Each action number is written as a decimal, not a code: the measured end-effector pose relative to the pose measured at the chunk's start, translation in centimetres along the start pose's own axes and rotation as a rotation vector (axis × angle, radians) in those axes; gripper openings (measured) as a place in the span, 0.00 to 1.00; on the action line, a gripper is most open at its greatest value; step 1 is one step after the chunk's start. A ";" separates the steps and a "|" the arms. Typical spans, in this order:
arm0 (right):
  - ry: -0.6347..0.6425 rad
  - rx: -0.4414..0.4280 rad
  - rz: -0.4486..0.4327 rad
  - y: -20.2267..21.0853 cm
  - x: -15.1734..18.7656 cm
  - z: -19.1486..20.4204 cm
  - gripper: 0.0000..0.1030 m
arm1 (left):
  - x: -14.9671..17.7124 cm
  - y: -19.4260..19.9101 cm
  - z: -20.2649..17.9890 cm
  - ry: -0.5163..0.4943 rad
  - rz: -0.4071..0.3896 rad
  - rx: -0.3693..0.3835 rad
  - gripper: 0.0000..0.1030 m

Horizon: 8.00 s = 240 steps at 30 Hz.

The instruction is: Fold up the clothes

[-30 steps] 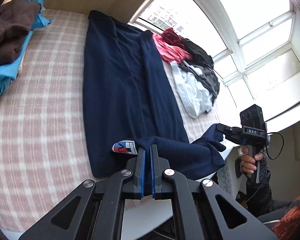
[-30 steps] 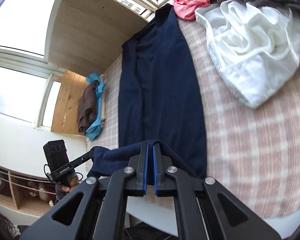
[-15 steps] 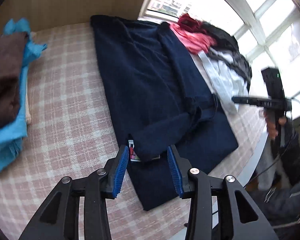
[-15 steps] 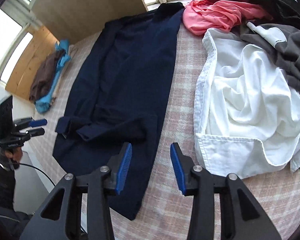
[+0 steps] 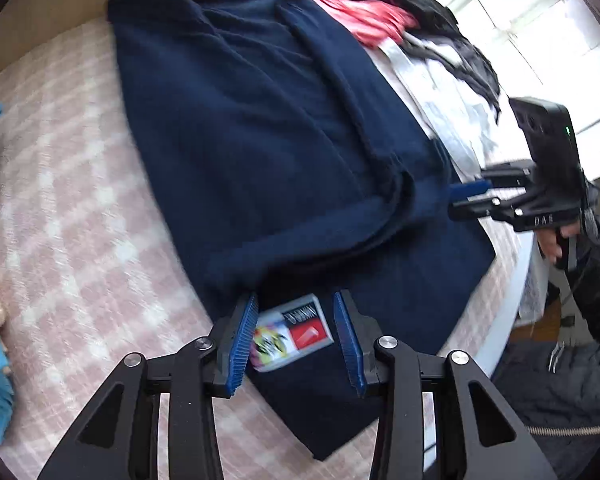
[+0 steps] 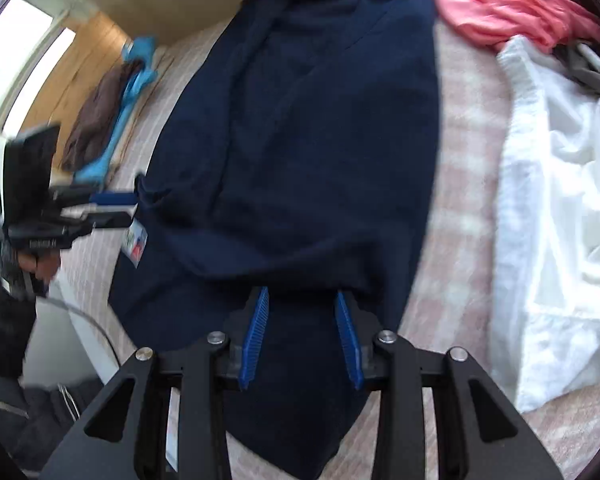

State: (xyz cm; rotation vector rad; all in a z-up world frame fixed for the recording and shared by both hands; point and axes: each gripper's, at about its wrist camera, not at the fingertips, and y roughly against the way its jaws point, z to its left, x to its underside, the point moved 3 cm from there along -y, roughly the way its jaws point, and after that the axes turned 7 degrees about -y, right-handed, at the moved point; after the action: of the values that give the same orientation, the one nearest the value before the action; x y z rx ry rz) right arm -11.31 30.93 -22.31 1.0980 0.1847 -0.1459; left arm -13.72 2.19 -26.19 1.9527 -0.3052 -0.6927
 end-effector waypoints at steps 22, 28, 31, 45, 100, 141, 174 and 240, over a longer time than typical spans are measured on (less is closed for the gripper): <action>0.014 0.094 -0.051 0.7 0.7 -2.9 0.42 | -2.0 -1.0 0.1 -0.237 -0.026 -0.174 0.39; 0.079 0.084 -0.045 0.4 0.9 -2.1 0.41 | -1.8 -1.6 -0.1 -0.262 -0.011 -0.145 0.32; 0.123 0.126 -0.066 0.9 1.1 -1.6 0.38 | -2.0 -2.3 -0.3 -0.251 0.004 -0.144 0.20; 0.222 0.146 -0.146 4.8 1.1 -0.5 0.07 | -1.1 1.7 0.0 -0.196 -0.101 -0.075 0.05; 0.208 0.153 -0.206 -3.3 -30.1 -6.5 0.43 | -24.0 -3.9 18.1 0.010 -0.160 -0.255 0.31; 0.413 0.112 -0.066 -7.2 -31.6 -3.8 0.15 | -22.8 -6.1 14.8 -0.087 -0.166 -0.313 0.39; 0.423 -0.036 -0.236 12.5 -15.0 6.9 0.12 | -15.5 11.8 0.7 -0.323 -0.285 -0.139 0.06; 0.125 0.097 -0.073 2.3 0.6 3.7 0.27 | 1.9 -2.1 -15.6 -0.393 0.060 0.176 0.11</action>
State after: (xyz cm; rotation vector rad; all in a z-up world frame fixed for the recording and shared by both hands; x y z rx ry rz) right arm -9.96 28.64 -18.85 1.1984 0.3325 -0.1526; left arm -3.19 13.70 -23.39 1.9530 -0.6818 -1.0396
